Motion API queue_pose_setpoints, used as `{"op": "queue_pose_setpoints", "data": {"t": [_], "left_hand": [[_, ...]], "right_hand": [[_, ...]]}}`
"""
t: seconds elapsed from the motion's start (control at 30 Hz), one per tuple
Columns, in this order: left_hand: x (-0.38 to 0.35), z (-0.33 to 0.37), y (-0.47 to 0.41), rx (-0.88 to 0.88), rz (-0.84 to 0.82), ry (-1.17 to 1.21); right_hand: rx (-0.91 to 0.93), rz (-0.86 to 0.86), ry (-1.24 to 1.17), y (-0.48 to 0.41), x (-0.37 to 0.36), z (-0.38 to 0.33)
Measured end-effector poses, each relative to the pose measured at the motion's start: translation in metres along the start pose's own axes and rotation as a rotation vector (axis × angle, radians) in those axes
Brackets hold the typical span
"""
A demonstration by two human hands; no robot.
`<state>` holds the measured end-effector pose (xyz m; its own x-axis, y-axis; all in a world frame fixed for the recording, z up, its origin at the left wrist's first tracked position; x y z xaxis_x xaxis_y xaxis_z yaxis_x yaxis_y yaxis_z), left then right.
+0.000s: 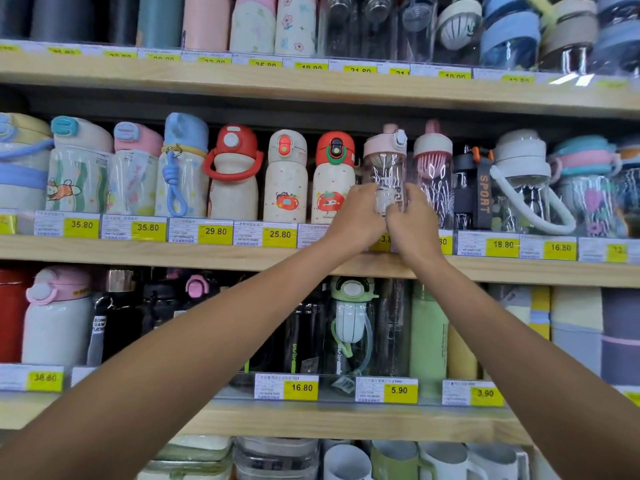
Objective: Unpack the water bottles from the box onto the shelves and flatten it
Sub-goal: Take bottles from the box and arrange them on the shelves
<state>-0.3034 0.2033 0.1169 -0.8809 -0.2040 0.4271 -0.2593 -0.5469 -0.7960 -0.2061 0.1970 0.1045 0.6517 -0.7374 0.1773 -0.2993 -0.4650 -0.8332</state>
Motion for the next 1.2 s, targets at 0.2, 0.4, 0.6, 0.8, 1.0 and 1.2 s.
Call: {"op": "queue_pose_setpoints", "data": {"t": [0.2, 0.4, 0.6, 0.8, 1.0, 1.2], "left_hand": [[-0.001, -0.003, -0.001, 0.078, 0.017, 0.043], [0.003, -0.007, 0.001, 0.115, -0.012, 0.069], [0.001, -0.008, 0.001, 0.117, -0.035, 0.086], [0.000, -0.008, 0.002, 0.117, -0.051, 0.058], [0.000, -0.006, 0.001, 0.103, -0.039, 0.060], [-0.005, 0.002, 0.008, -0.031, 0.195, 0.096]], "right_hand": [[-0.053, -0.010, -0.017, 0.000, 0.002, 0.002], [-0.051, 0.006, -0.031, 0.003, 0.002, 0.001], [-0.027, 0.044, -0.024, 0.004, 0.005, 0.000], [-0.030, 0.047, -0.022, 0.005, 0.005, 0.000], [-0.047, 0.020, -0.012, 0.006, 0.004, -0.003], [0.011, 0.084, -0.005, 0.010, 0.018, -0.002]]}}
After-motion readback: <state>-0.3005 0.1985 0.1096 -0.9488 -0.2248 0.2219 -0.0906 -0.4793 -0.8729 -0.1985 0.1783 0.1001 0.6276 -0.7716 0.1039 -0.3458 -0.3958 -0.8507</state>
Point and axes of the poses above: each hand's wrist, its own y-axis away from the middle knuckle, its own x-axis out of the back of the hand, z = x × y, the point moved 4 cm from there along -y, towards the middle knuckle, and after that the axes turned 4 degrees about y, right-handed, at the moved point
